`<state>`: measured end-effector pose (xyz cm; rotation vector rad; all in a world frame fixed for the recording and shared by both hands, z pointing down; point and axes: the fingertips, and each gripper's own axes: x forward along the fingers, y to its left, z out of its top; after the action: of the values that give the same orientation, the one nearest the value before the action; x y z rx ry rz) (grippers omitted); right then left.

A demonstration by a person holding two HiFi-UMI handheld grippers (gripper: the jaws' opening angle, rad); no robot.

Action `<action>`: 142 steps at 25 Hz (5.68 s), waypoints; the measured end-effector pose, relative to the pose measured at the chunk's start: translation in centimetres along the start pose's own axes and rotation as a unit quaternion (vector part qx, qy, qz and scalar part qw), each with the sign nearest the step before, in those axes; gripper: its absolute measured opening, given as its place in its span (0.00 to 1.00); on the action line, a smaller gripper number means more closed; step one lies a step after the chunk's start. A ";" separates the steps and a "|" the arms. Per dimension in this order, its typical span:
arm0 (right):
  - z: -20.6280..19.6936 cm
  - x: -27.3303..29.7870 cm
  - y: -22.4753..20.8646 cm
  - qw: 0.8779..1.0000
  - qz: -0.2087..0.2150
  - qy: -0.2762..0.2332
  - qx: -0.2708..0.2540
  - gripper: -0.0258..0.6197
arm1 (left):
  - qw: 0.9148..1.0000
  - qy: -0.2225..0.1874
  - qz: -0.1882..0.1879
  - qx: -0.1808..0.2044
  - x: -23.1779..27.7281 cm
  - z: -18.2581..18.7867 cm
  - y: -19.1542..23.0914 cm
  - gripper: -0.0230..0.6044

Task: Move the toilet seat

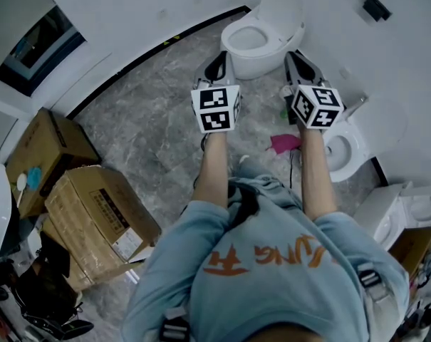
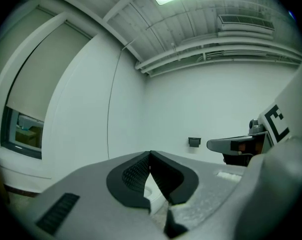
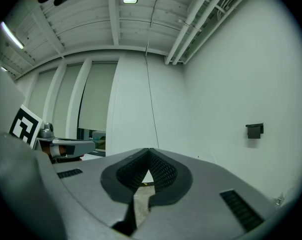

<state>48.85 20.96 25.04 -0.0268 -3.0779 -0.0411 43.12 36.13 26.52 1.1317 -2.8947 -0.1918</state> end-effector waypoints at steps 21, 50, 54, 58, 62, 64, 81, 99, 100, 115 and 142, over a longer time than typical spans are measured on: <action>-2.9 17.9 -2.4 0.997 0.068 0.026 0.032 0.04 | 0.997 0.046 0.064 -0.011 10.0 -4.2 10.3 0.04; -15.2 46.9 -28.7 0.978 -0.035 0.132 0.155 0.04 | 0.979 0.203 -0.013 -0.007 49.6 -15.7 14.2 0.04; -15.8 47.8 -32.5 0.974 -0.085 0.127 0.168 0.04 | 0.974 0.220 -0.059 0.008 54.3 -16.7 13.7 0.04; -15.8 49.4 -36.7 0.967 -0.139 0.118 0.177 0.04 | 0.968 0.226 -0.106 0.024 60.7 -16.4 13.6 0.04; -16.4 51.1 -39.5 0.955 -0.191 0.111 0.197 0.04 | 0.954 0.240 -0.171 0.047 66.2 -16.6 12.8 0.04; -17.8 51.9 -39.8 0.949 -0.206 0.120 0.206 0.04 | 0.945 0.258 -0.196 0.051 67.9 -18.2 12.5 0.04; -35.2 54.3 -33.6 0.897 -0.274 0.212 0.273 0.04 | 0.802 0.397 -0.424 0.140 70.0 -37.3 14.0 0.04; -53.5 58.3 -22.5 0.901 -0.137 0.357 0.207 0.06 | 0.639 0.475 -0.553 0.245 65.0 -57.6 18.4 0.04; -54.3 58.6 -22.1 0.899 -0.125 0.366 0.204 0.12 | 0.624 0.473 -0.564 0.262 64.8 -58.4 18.6 0.04; -64.7 61.6 -17.7 0.846 0.139 0.514 0.010 0.47 | 0.388 0.433 -0.678 0.449 60.2 -65.8 21.0 0.38; -63.0 61.1 -15.8 0.814 0.216 0.537 -0.047 0.36 | 0.405 0.354 -0.657 0.529 60.6 -63.6 20.7 0.46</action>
<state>-8.46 4.47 91.32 -0.5107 -1.8672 -0.1299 -10.92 3.52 91.01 2.3239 -0.4872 1.7299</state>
